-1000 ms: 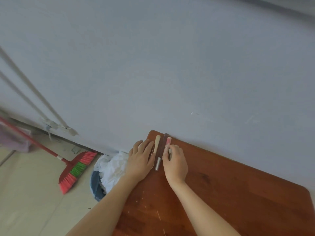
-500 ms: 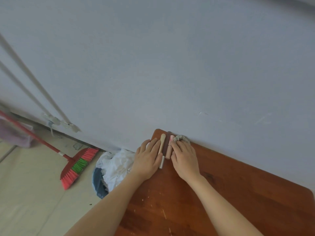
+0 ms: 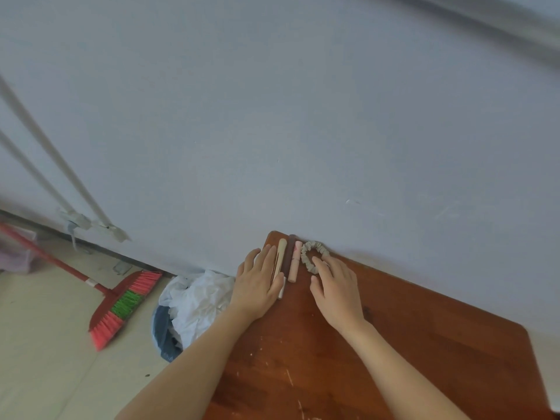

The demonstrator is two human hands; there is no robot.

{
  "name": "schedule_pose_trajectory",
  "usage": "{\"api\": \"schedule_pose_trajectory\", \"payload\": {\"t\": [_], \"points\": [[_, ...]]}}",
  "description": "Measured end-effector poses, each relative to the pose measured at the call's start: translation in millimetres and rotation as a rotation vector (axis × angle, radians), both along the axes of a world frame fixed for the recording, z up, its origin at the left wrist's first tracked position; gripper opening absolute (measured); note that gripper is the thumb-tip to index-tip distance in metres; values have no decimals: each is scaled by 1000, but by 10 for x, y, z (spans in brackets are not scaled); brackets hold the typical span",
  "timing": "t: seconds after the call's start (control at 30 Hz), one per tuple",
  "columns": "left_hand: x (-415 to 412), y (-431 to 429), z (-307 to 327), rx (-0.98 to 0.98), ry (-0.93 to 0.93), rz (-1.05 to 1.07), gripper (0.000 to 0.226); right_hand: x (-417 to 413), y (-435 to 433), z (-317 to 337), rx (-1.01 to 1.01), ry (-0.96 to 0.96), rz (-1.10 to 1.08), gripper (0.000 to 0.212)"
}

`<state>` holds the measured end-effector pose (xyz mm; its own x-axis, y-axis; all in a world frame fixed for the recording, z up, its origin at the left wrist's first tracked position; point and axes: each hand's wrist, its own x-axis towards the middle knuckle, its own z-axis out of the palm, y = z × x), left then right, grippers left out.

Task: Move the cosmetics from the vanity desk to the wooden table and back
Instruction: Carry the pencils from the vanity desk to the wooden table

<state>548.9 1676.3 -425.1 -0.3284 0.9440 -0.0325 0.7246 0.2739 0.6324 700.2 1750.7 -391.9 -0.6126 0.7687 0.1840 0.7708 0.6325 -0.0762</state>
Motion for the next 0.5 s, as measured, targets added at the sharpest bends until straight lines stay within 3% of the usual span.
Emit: {"api": "schedule_pose_trajectory", "payload": {"t": [0.1, 0.23, 0.4, 0.5], "points": [[-16, -12, 39, -14, 7, 7, 78, 33, -52, 61, -16, 30, -37, 42], [-40, -105, 97, 42, 158, -57, 51, 154, -112, 165, 31, 13, -62, 42], [-26, -140, 358, 300, 335, -180, 47, 386, -230, 314, 27, -53, -128, 41], [63, -58, 478, 331, 393, -311, 47, 605, -341, 388, -11, -97, -191, 37]]}}
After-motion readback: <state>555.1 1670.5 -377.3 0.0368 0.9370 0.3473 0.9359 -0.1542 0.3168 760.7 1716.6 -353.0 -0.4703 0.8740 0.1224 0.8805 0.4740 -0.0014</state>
